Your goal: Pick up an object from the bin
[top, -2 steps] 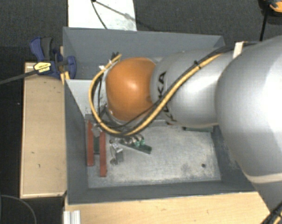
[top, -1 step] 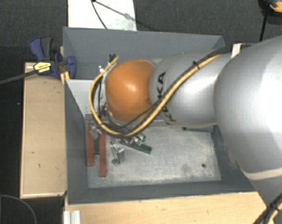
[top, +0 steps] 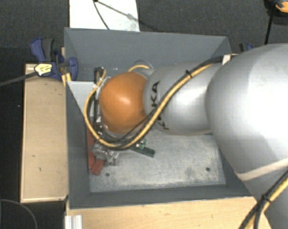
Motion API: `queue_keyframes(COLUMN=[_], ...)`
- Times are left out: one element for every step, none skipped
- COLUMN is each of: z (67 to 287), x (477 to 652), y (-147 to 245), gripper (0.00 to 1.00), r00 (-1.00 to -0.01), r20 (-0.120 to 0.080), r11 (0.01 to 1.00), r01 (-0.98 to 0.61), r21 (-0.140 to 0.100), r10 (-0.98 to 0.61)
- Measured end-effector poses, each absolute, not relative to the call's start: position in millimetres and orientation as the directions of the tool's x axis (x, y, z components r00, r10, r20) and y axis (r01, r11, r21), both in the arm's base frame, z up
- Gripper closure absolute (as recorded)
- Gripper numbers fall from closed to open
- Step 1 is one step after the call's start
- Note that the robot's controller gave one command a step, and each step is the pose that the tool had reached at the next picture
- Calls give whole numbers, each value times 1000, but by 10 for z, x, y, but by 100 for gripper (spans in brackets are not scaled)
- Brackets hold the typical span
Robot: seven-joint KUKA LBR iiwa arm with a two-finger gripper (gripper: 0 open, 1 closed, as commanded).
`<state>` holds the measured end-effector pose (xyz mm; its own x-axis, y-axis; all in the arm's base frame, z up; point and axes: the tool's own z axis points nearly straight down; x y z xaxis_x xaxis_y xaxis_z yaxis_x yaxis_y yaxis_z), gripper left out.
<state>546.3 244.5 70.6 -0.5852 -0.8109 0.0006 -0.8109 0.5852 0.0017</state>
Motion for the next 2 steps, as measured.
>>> queue_keyframes(z=[705, 2352], x=[5462, 5774], y=[2445, 2547], gripper=[100, 100], r00=[-587, -569], r20=[1, -8], r11=[587, 569], r01=[-810, -822], r21=[2, -4], r10=[-810, -822])
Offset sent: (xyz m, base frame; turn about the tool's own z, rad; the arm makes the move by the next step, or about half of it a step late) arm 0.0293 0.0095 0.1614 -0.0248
